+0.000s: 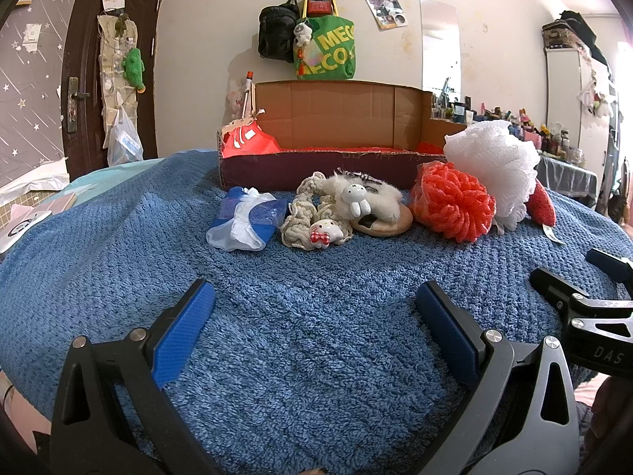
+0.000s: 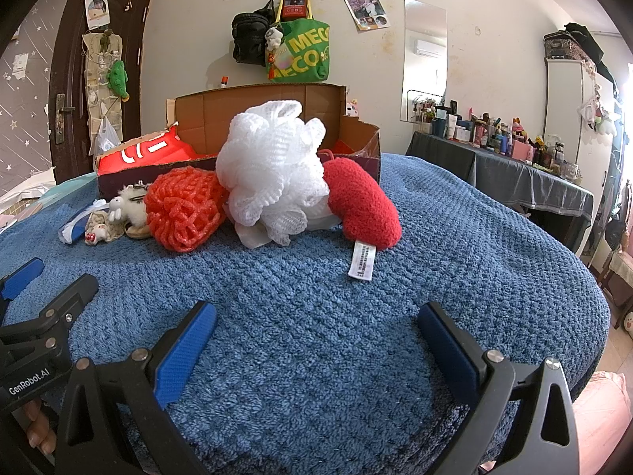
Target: Organize soft objects
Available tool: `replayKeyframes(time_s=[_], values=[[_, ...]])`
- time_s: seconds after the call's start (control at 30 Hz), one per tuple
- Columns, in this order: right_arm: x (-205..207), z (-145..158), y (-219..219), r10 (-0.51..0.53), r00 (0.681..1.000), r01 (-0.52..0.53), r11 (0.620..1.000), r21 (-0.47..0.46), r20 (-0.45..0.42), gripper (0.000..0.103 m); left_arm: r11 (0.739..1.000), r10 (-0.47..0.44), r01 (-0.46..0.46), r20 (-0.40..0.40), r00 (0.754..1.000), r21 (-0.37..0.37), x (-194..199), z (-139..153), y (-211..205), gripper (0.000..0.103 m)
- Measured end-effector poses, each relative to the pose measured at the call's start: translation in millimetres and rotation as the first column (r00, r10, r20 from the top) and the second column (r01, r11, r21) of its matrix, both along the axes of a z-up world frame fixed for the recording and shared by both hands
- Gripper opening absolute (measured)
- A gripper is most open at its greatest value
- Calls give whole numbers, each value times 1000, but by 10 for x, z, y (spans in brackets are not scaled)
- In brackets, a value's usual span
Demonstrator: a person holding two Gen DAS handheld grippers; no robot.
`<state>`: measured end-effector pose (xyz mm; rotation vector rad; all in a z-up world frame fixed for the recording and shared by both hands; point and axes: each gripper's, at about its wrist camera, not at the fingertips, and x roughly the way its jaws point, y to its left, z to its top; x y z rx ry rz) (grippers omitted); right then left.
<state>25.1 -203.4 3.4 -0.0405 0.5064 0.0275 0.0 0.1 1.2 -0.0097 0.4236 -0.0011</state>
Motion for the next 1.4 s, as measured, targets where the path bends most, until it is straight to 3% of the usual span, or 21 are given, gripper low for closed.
replayKeyframes(time_s=[0.97, 1.4], values=[[188, 275, -17, 13, 1000, -13, 999, 33, 0, 103, 1000, 3, -5, -71, 997, -31, 254, 398, 266, 103], [569, 486, -407, -12, 997, 17, 997, 71, -70, 103, 999, 8, 0, -213, 977, 41, 681, 585, 559, 103]])
